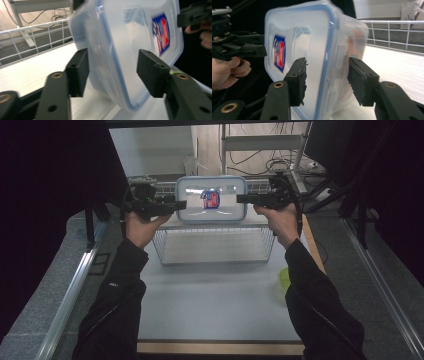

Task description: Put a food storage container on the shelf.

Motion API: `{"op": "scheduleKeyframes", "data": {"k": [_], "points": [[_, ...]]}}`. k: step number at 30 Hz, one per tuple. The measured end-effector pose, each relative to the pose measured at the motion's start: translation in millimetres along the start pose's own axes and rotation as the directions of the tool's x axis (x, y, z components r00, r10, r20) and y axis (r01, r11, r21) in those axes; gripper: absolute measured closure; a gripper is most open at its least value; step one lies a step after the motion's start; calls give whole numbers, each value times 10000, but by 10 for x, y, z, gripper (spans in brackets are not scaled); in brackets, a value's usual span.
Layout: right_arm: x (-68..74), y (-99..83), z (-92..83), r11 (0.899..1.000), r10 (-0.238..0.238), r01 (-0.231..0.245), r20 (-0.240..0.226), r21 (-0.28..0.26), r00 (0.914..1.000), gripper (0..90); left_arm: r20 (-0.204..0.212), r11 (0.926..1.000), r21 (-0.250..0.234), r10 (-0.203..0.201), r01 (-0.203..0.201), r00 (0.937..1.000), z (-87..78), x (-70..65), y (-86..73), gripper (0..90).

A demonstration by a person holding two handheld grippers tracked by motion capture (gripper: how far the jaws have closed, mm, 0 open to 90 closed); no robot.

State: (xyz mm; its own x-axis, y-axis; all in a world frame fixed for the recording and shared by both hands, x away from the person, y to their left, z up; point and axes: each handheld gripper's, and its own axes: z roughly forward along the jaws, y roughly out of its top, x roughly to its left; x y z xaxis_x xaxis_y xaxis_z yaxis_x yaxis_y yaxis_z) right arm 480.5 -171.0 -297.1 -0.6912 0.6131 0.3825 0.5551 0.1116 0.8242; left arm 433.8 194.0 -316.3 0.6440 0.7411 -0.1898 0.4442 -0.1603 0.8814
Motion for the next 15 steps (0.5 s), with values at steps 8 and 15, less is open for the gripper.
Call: {"op": "scheduleKeyframes", "data": {"k": [8,15], "points": [[-58,-19,54,9996,263,-263,42,-57,9996,431,-139,9998,50,-186,187,9997,92,8,-34,371],[15,1,100,9982,-599,600,1274,32,9900,410,73,9980,-502,-386,389,9992,92,-20,-16,305]]}}
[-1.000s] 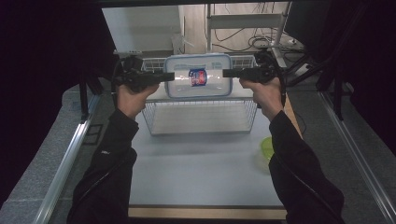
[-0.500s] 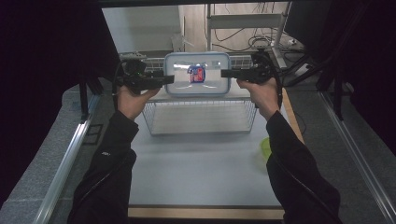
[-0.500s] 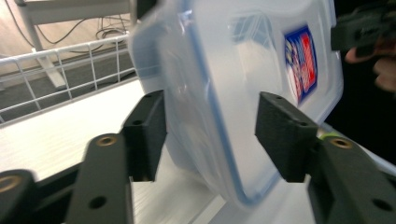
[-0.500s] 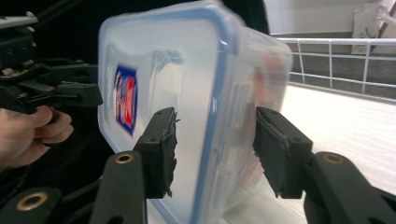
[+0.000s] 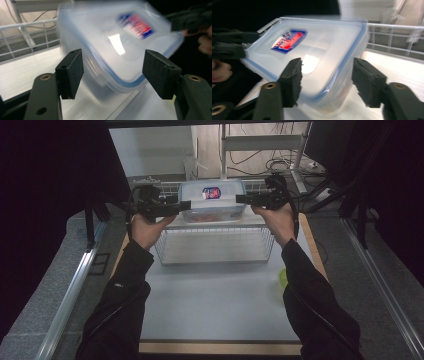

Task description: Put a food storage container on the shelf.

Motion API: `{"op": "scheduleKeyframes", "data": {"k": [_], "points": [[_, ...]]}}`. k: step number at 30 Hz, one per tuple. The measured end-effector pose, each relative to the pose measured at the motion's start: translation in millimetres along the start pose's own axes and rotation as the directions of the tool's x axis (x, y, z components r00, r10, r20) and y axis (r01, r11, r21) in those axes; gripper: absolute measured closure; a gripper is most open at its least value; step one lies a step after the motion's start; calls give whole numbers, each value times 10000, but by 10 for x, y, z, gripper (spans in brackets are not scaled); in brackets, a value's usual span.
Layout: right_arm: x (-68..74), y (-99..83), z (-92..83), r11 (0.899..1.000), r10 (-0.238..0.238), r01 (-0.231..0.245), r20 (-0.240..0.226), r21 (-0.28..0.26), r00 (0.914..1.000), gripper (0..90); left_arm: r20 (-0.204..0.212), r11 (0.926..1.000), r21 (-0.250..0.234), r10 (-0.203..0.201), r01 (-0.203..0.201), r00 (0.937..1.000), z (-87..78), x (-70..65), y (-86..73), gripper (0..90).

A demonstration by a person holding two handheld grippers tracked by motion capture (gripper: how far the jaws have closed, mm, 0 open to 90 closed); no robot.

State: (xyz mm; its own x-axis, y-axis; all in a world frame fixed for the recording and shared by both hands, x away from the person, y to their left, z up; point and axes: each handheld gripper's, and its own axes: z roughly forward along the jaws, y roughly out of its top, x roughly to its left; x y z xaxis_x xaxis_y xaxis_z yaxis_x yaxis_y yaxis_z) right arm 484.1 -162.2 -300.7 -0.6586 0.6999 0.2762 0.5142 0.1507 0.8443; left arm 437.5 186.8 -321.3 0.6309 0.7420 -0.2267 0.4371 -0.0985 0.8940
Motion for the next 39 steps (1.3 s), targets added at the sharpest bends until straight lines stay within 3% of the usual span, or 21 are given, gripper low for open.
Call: {"op": "scheduleKeyframes", "data": {"k": [3,4,8,9,12,14,16,18,23,29,35,39], "points": [[47,1,6,9996,-295,296,219,-18,9993,419,-318,9995,-10,326,-326,9990,-14,-39,4,283],[99,6,-9,9967,-811,814,558,-45,9951,430,-341,9992,-57,387,-389,9987,-33,-51,2,277],[188,-17,-110,9890,-1452,1470,786,-171,9863,497,-346,9950,-710,682,-705,9971,-213,-137,-68,324],[188,-17,-110,9890,-1452,1470,786,-171,9863,497,-346,9950,-710,682,-705,9971,-213,-137,-68,374],[271,-123,-274,9772,-2051,2100,1128,-328,9722,673,-724,9906,-734,1101,-1154,9913,-351,-254,-225,551],[288,-205,-336,9739,-2181,2230,1006,-412,9707,810,-609,9893,-608,1287,-1324,9898,-369,-297,-319,691],[295,-293,-330,9731,-2273,2296,783,-216,9707,884,-469,9891,-308,1426,-1441,9887,-334,-316,-388,771],[291,-372,-265,9718,-2360,2356,632,133,9697,895,-481,9893,-52,1456,-1460,9882,-267,-323,-428,821],[262,-447,-86,9725,-2300,2278,497,477,9719,895,-656,9910,222,1329,-1317,9890,-116,-296,-426,858],[234,-413,25,9762,-2135,2111,505,489,9756,895,-1033,9945,169,1045,-1033,9891,-5,-242,-368,842],[205,-376,84,9779,-2056,2024,673,517,9763,895,-1306,9957,426,877,-828,9875,84,-182,-349,829],[212,-380,89,9791,-2001,1974,599,483,9779,894,-1199,9959,341,875,-839,9889,67,-193,-350,808]]}}
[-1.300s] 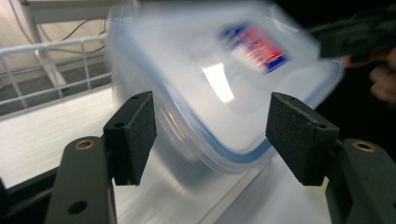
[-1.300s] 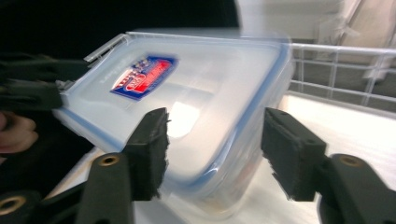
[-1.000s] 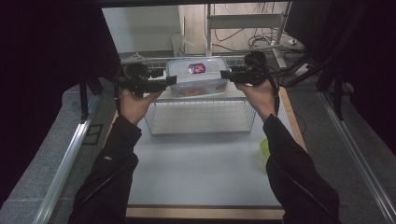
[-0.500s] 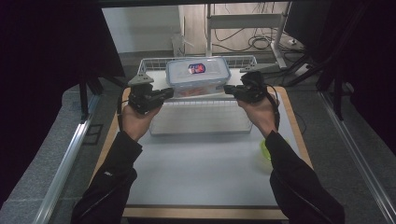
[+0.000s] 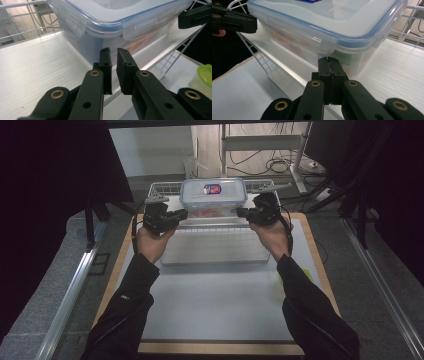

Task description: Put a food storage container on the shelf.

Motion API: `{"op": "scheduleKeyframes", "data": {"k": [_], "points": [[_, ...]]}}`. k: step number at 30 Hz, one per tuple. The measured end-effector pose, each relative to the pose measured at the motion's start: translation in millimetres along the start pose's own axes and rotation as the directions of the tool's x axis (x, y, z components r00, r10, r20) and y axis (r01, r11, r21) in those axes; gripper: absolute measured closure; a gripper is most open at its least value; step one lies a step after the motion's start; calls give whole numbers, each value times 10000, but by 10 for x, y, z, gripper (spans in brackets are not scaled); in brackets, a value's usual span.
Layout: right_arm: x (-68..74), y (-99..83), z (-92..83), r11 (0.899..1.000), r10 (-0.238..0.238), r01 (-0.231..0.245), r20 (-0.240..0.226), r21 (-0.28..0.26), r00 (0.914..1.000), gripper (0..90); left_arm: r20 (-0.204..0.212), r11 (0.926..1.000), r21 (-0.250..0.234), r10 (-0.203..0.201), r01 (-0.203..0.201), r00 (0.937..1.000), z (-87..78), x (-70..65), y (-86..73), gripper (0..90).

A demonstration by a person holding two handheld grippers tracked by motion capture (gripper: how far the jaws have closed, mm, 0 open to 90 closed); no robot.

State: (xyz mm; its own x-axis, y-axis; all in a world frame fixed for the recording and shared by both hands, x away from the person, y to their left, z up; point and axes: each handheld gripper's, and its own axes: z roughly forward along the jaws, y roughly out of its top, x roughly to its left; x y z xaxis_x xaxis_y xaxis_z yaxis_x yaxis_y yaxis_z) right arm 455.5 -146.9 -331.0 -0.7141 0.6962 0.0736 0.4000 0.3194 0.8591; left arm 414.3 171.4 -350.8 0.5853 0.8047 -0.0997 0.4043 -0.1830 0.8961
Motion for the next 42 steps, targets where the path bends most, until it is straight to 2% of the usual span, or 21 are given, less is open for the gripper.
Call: {"op": "scheduleKeyframes", "data": {"k": [3,9,12,13,17,18,27,31,37,41,42], "points": [[41,-23,-23,9999,-132,132,-119,12,9998,870,135,9999,-119,95,-93,9999,-58,-37,-22,786],[127,-138,-123,9998,-213,210,-524,-50,9984,684,162,9991,-27,431,-431,9989,-181,-136,-146,573],[155,-180,-158,9997,-256,253,-577,-72,9980,638,162,9984,29,559,-559,9983,-212,-164,-198,474],[183,-227,-193,9993,-383,381,-607,-50,9974,579,137,9983,51,587,-588,9982,-229,-186,-234,430],[218,-296,-232,9985,-543,545,-631,24,9965,522,162,9964,303,787,-792,9968,-267,-253,-345,315],[249,-362,-257,9977,-665,673,-710,94,9953,475,140,9948,420,927,-932,9956,-287,-297,-408,288],[390,-632,-354,9934,-1088,1113,-811,271,9907,341,455,9902,546,1259,-1283,9910,-396,-502,-667,156],[447,-771,-394,9909,-1289,1316,-796,291,9884,267,748,9908,632,1147,-1195,9906,-449,-574,-788,124],[469,-984,-449,9938,-1084,1100,-773,172,9911,137,830,9892,615,1278,-1331,9883,-535,-684,-947,76],[483,-1115,-491,9943,-1048,1060,-694,146,9921,78,821,9852,662,1524,-1579,9849,-556,-759,-1062,49],[484,-1146,-501,9940,-1067,1080,-714,157,9917,67,826,9861,606,1493,-1545,9853,-554,-780,-1092,43]]}}
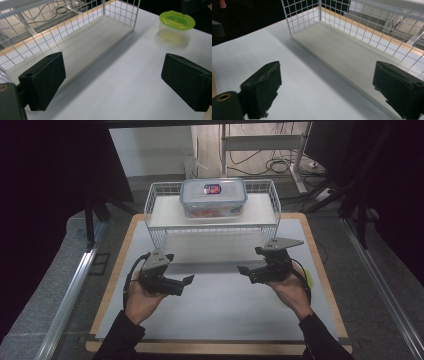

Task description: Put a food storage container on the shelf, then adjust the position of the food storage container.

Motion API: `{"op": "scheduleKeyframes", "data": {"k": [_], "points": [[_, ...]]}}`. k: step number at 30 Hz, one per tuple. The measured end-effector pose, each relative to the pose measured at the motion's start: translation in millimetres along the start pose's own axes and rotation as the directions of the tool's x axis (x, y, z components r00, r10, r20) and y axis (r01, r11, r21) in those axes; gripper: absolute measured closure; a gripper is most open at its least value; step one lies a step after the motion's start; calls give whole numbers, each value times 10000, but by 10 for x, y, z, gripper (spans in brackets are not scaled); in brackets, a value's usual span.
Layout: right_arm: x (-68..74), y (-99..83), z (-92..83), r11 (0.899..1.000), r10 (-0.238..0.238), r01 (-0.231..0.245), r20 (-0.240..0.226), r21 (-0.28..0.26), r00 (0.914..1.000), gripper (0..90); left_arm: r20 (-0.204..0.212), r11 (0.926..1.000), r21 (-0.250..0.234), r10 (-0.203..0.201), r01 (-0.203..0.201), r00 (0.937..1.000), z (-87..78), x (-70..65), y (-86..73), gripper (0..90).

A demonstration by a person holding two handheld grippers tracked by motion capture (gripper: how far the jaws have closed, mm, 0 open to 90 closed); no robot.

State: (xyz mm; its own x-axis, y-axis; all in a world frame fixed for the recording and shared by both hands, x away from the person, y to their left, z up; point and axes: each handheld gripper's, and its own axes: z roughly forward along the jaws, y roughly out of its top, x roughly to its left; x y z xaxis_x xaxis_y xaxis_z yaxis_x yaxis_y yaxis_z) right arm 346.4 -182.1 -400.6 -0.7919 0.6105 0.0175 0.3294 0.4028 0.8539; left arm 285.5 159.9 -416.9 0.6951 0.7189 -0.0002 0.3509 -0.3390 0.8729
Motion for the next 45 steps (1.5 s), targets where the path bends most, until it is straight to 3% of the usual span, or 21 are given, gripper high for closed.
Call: {"op": "scheduleKeyframes", "data": {"k": [6,18,28,35,45], "points": [[29,-190,-50,9998,159,-160,-97,-112,9998,43,-132,9995,140,300,-298,9995,7,-96,-163,25],[230,-519,-101,9996,184,-175,-430,211,9989,43,-413,9997,-115,224,-229,9989,-49,-235,-591,6],[366,-780,-102,9985,210,-178,-637,512,9977,44,-568,9976,596,379,-345,9977,13,-291,-898,4],[412,-931,-9,9932,-97,161,-561,1149,9984,45,-703,9952,797,621,-565,9956,46,-332,-945,7],[321,-902,-33,9896,641,-645,67,1288,9979,17,-749,9968,677,466,-416,9961,31,-294,-966,12]]}}
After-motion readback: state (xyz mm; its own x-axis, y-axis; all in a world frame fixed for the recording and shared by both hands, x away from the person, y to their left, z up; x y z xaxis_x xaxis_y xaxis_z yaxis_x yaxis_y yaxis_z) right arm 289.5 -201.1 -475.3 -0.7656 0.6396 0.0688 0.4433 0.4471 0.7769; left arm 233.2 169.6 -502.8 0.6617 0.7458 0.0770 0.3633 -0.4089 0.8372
